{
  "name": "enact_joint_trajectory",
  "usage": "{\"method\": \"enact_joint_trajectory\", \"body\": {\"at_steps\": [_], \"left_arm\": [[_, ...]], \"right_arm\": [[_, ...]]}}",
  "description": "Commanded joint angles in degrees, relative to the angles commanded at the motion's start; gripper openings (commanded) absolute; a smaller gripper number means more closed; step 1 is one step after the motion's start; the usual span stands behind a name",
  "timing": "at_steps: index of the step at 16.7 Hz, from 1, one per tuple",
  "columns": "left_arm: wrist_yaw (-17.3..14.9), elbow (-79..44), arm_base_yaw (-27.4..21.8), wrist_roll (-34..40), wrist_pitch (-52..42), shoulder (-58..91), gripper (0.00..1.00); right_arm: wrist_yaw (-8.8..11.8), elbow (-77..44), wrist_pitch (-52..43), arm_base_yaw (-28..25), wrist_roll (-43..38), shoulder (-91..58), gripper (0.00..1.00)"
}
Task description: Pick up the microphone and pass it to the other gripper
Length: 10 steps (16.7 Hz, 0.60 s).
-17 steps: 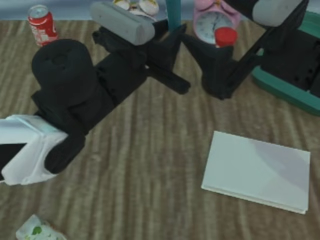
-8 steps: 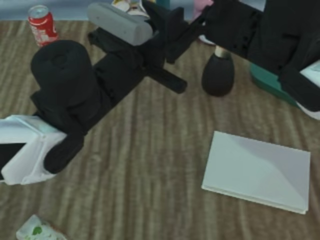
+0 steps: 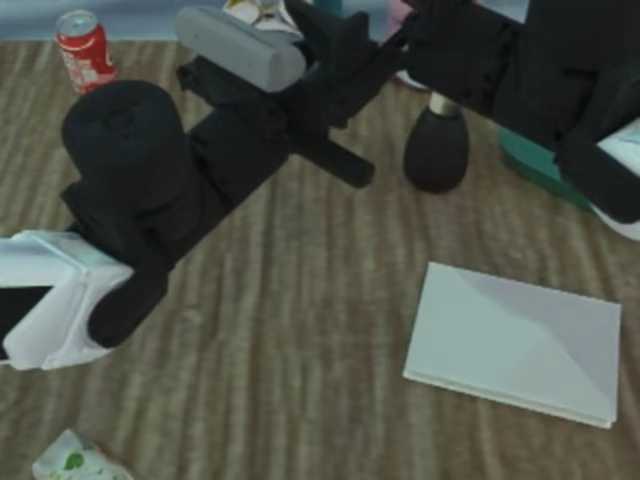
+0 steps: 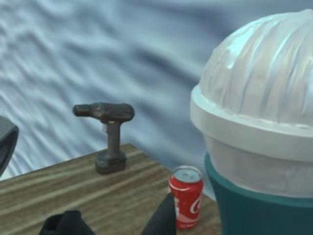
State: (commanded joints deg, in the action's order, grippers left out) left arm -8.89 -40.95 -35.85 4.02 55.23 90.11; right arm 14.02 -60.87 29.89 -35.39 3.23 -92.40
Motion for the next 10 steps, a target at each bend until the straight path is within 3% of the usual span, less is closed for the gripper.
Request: {"method": "enact_joint_trajectory", "body": {"at_steps": [8,10], "left_arm": [[0.0,0.0,0.0,0.0,0.0,0.0,0.0],[0.0,0.0,0.0,0.0,0.0,0.0,0.0]], "right_arm": [[0.0,0.0,0.0,0.0,0.0,0.0,0.02],[0.0,0.0,0.0,0.0,0.0,0.0,0.0]]}}
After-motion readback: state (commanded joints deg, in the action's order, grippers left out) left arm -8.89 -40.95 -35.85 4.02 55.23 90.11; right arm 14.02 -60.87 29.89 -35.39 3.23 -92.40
